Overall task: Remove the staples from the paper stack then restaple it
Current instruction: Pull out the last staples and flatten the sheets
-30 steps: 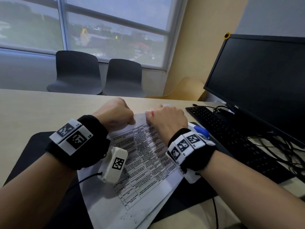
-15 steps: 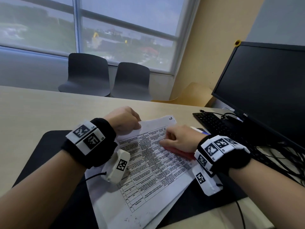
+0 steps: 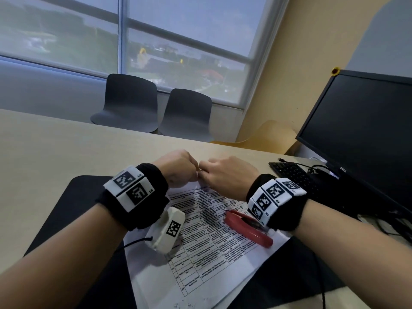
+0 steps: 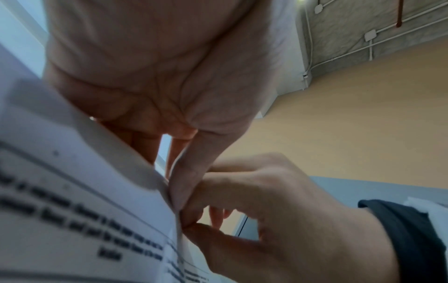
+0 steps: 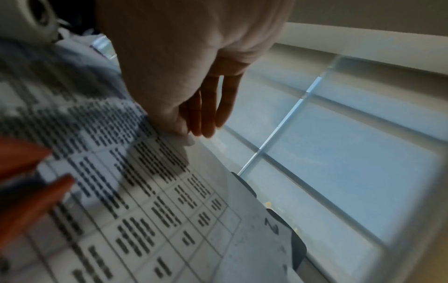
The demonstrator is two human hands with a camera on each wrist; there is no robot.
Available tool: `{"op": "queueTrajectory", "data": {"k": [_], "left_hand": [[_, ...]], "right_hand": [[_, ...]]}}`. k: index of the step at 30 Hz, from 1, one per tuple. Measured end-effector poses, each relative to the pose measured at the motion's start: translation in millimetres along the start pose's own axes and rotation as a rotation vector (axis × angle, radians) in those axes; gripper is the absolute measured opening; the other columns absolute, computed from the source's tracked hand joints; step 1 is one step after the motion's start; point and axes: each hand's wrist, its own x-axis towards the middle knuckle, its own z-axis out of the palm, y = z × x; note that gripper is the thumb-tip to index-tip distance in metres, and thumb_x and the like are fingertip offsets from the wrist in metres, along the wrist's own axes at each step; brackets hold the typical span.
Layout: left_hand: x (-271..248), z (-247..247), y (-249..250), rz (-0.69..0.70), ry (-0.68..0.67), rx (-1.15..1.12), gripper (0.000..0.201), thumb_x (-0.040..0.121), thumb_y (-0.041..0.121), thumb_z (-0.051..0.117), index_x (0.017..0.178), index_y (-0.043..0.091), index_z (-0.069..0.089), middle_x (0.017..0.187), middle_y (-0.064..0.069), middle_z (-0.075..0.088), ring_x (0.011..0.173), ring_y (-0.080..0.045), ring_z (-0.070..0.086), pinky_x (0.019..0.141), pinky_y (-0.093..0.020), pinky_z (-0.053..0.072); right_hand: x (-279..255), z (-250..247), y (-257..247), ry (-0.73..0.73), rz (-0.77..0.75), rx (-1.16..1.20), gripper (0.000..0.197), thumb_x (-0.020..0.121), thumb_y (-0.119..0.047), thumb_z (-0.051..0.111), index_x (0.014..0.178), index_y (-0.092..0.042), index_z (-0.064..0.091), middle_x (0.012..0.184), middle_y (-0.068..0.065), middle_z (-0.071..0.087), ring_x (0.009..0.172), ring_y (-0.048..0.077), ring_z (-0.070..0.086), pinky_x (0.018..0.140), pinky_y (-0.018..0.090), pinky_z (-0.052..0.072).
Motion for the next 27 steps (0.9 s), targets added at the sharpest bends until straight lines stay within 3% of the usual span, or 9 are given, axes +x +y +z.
{"op": "queueTrajectory", "data": {"k": [4,7,9,12,14,16,19,23,27], "left_hand": [[1,0,0,0.007,0.007,-0.017,0.024,0.086,0.006,0.068,0.107,0.014,0.078,0.054,0.004,0.051,0.049,-0.009,0.042,0.03,-0.011,0.027],[2,-1,1,0.008,0.011,-0.03,0.03,0.087,0.011,0.073,0.116,0.019,0.075,0.068,0.008,0.057,0.06,-0.006,0.048,0.052,-0.016,0.036],[3,-1,0,0.014,0.022,-0.043,0.032,0.086,0.012,0.074,0.117,0.02,0.074,0.07,0.008,0.059,0.066,-0.009,0.051,0.063,-0.018,0.037],[3,2,-1,0.024,0.061,-0.025,0.033,0.084,0.013,0.077,0.117,0.019,0.075,0.089,0.001,0.068,0.085,-0.014,0.057,0.076,-0.02,0.039],[4,3,-2,0.027,0.067,-0.039,0.032,0.084,0.013,0.077,0.116,0.017,0.076,0.092,0.001,0.068,0.087,-0.015,0.057,0.077,-0.02,0.039],[5,3,-2,0.035,0.056,-0.062,0.024,0.085,0.015,0.076,0.109,0.017,0.078,0.079,0.006,0.066,0.075,-0.011,0.057,0.067,-0.018,0.04],[6,6,-2,0.051,0.072,-0.086,0.013,0.087,0.023,0.073,0.093,0.015,0.081,0.061,0.008,0.059,0.058,-0.004,0.05,0.051,-0.018,0.036],[8,9,-4,0.049,0.14,-0.012,0.016,0.078,0.007,0.061,0.078,0.002,0.077,0.058,-0.006,0.054,0.066,-0.022,0.052,0.05,-0.022,0.037],[13,6,-4,0.005,0.153,-0.025,0.011,0.074,0.006,0.063,0.066,0.0,0.067,0.056,-0.008,0.047,0.061,-0.023,0.045,0.05,-0.026,0.036]], "right_hand": [[5,-8,-7,-0.093,0.05,0.065,0.016,0.093,-0.019,0.057,0.095,-0.009,0.068,0.084,0.006,0.065,0.066,0.022,0.062,0.051,0.029,0.034],[13,-18,-10,-0.226,0.529,0.453,0.028,0.094,-0.027,0.052,0.093,-0.004,0.067,0.091,0.013,0.067,0.079,0.028,0.061,0.064,0.031,0.041],[17,-18,-4,-0.267,0.929,0.95,0.022,0.09,-0.02,0.058,0.082,-0.001,0.067,0.085,0.015,0.067,0.073,0.025,0.062,0.067,0.031,0.05],[16,-26,3,-0.276,1.251,1.629,0.02,0.087,0.005,0.055,0.068,-0.002,0.057,0.071,0.015,0.061,0.051,0.014,0.054,0.046,0.018,0.049],[11,-25,4,-0.274,1.18,1.61,0.015,0.086,0.004,0.056,0.072,0.001,0.061,0.073,0.017,0.064,0.055,0.018,0.058,0.053,0.019,0.053],[5,-23,1,-0.251,1.001,1.311,0.016,0.086,-0.01,0.062,0.072,-0.003,0.068,0.074,0.012,0.07,0.064,0.019,0.064,0.069,0.029,0.057],[2,-19,-4,-0.164,0.628,0.8,0.021,0.089,-0.024,0.062,0.072,-0.011,0.066,0.072,0.003,0.065,0.067,0.019,0.057,0.062,0.029,0.042],[2,-18,-12,-0.175,0.132,0.216,0.018,0.088,-0.005,0.047,0.082,0.0,0.063,0.073,0.014,0.057,0.056,0.026,0.052,0.049,0.031,0.031],[9,-24,-27,-0.131,0.35,0.259,0.02,0.098,-0.013,0.045,0.097,-0.003,0.062,0.093,0.014,0.06,0.079,0.031,0.061,0.06,0.033,0.035]]}}
